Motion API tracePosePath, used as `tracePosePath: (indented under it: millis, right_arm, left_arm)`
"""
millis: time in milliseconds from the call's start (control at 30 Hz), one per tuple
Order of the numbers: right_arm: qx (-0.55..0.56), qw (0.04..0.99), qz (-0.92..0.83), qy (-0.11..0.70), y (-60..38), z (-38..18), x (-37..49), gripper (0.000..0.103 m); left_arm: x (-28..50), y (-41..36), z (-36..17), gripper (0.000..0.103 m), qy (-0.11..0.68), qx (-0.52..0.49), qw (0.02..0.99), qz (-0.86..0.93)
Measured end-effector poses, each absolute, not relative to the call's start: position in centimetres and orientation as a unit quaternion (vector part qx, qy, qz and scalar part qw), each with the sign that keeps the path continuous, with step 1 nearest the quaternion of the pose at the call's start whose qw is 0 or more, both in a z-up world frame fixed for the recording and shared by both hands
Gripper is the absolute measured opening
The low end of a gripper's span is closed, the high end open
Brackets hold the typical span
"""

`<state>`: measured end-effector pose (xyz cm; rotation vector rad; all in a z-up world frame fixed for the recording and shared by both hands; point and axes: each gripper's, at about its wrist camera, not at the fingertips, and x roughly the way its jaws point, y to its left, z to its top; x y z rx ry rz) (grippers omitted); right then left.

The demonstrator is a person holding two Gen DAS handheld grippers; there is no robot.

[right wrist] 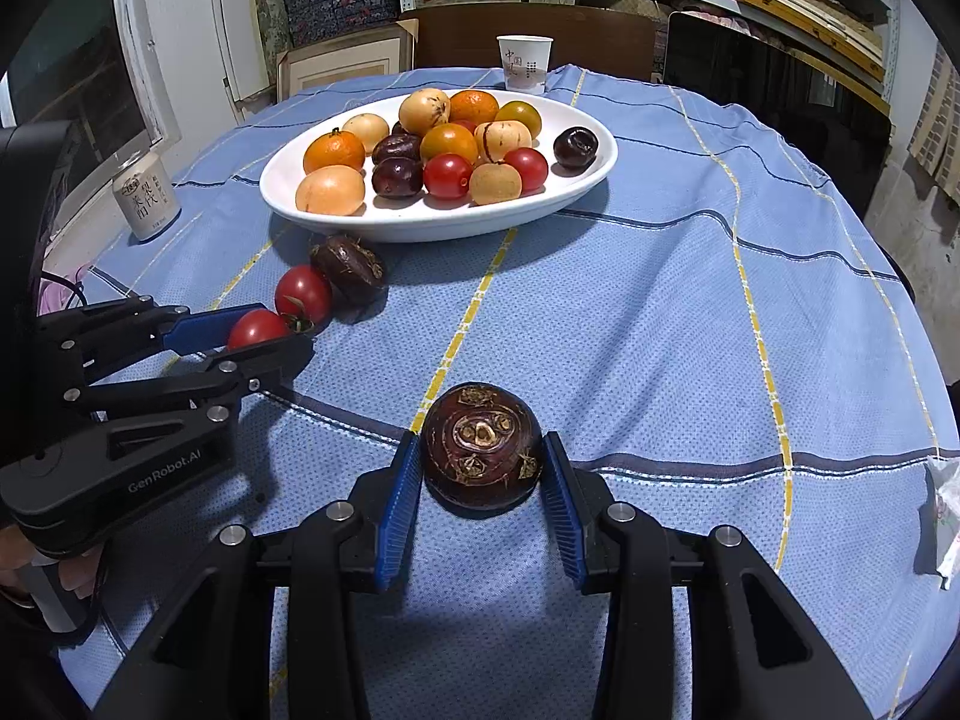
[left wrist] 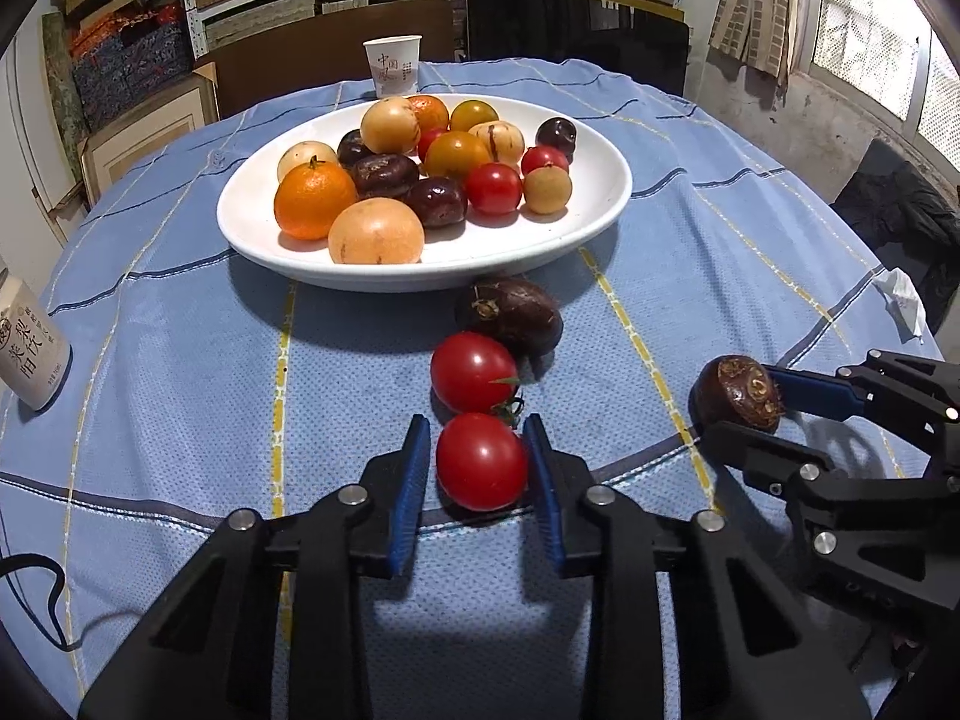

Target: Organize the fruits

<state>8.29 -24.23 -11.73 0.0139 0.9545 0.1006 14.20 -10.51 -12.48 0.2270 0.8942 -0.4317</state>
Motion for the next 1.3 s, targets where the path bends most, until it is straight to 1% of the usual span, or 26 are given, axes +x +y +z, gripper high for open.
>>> tracePosePath:
  millis: [433,500,800,900,1033,1300]
  right_arm:
    - [0.006,0.887,0.048,0.459,-24.18,-11.74,8.29,0.042]
    - [0.006,0.887,0.048,0.459,-24.21,-11.73,8.29,0.042]
    - [0.006,0.887,0.048,0.459,-24.31,-11.71,8.27,0.042]
    - [0.006,0.887,0.048,0.459,-24.27,-11.71,8.27,0.042]
    - [0.007,0.887,0.048,0.459,-24.27,-11.7,8.27,0.042]
    - [0.006,0.887,0.048,0.459,-24.25,-11.71,8.27,0.042]
  left_arm:
    - [14.06,-10.48,-12.47,0.031,0.428,0.11,0.873,-0.206]
    - [13.94,-10.5,-12.46,0.027,0.428,0.109,0.872,-0.21]
    - [13.67,-10.32,-12.47,0.027,0.43,0.102,0.871,-0.212]
    - [13.53,-10.36,-12.56,0.028,0.429,0.107,0.872,-0.209]
    - [13.41,-10.41,-12.63,0.034,0.427,0.113,0.875,-0.2]
    - [13.34,-10.16,-12.7,0.036,0.427,0.11,0.875,-0.198]
